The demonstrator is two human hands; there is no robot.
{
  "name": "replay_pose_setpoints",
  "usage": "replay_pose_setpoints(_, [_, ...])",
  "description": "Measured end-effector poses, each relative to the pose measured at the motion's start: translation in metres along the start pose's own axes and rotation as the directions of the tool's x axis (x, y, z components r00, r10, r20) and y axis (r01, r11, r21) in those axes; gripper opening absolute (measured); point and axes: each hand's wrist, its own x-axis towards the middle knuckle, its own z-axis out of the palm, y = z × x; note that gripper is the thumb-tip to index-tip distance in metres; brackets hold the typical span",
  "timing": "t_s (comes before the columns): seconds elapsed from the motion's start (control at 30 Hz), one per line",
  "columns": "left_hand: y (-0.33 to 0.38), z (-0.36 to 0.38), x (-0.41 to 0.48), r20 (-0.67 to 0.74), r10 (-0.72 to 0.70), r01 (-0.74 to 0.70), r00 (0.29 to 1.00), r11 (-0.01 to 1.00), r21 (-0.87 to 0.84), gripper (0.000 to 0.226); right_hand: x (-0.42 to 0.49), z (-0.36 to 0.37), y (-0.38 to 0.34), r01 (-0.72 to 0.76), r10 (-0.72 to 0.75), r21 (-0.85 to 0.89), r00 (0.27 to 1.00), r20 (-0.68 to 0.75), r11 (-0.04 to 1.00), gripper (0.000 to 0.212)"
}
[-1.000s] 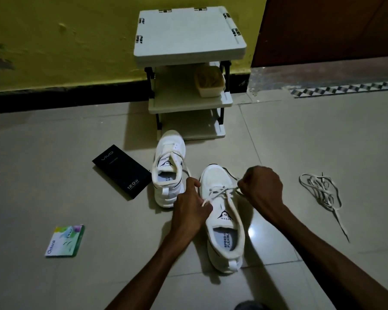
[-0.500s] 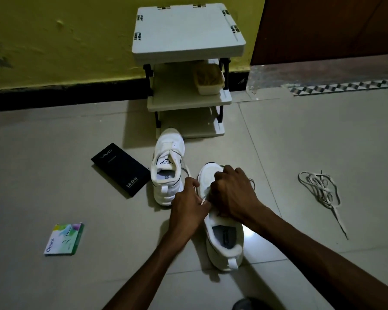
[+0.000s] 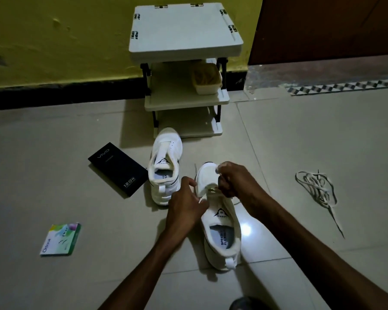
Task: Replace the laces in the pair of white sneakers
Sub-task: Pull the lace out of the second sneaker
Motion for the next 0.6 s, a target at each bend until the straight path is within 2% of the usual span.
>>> replay_pose_setpoints(0.03, [0.000,-0.001,0.000,-0.001,-0.012,0.012,1.000,1.000,-0.021,0.045,0.001,-0.001,0.001,0.027,-0.023,-0.259,1.000,0.019,0.966,0.019])
replay_pose_setpoints(0.07, [-0.001,0.000,0.001,-0.004,-0.021,0.021,1.000,0.999,-0.039,0.045,0.001,-0.002,0.003,0.074,-0.058,-0.542,0.997,0.047,0.837,0.020])
replay_pose_setpoints(0.1, [-0.003,0.000,0.001,-0.008,-0.026,0.025,1.000,0.998,-0.051,0.045,0.003,-0.002,0.007,0.125,-0.103,-0.768,0.992,0.077,0.628,0.021])
replay_pose_setpoints(0.13, [-0.004,0.000,0.000,-0.014,-0.030,0.029,0.999,0.998,-0.057,0.044,0.003,-0.001,0.010,0.156,-0.150,-0.897,0.983,0.101,0.414,0.024])
replay_pose_setpoints(0.17, [-0.004,0.001,0.000,-0.020,-0.032,0.031,0.999,0.998,-0.059,0.043,0.002,0.000,0.013,0.174,-0.184,-0.948,0.975,0.128,0.265,0.028])
replay_pose_setpoints(0.2, [-0.004,0.001,0.000,-0.026,-0.031,0.030,0.999,0.998,-0.059,0.043,0.002,0.001,0.016,0.204,-0.199,-0.959,0.966,0.165,0.196,0.030])
replay_pose_setpoints(0.33, [-0.003,0.002,0.001,-0.030,-0.034,0.033,0.999,0.998,-0.058,0.044,0.009,-0.006,0.022,0.268,-0.156,-0.939,0.959,0.237,0.218,0.020])
replay_pose_setpoints(0.43, [-0.002,0.002,0.001,-0.027,-0.035,0.034,0.999,0.999,-0.030,0.044,0.014,-0.006,0.028,0.282,-0.318,-0.920,0.929,0.191,0.272,0.015])
replay_pose_setpoints(0.5, [-0.002,0.001,0.001,-0.021,-0.025,0.025,0.999,1.000,-0.010,0.045,0.016,-0.006,0.027,0.273,-0.478,-0.892,0.875,0.075,0.360,0.014])
replay_pose_setpoints(0.57, [-0.002,0.000,0.000,-0.019,-0.017,0.018,1.000,1.000,0.007,0.046,0.020,-0.014,0.022,0.222,-0.610,-0.821,0.771,-0.181,0.525,0.009])
replay_pose_setpoints(0.6, [-0.001,0.000,0.000,-0.023,-0.019,0.019,1.000,1.000,0.011,0.045,0.022,-0.020,0.020,0.207,-0.622,-0.744,0.708,-0.334,0.636,0.006])
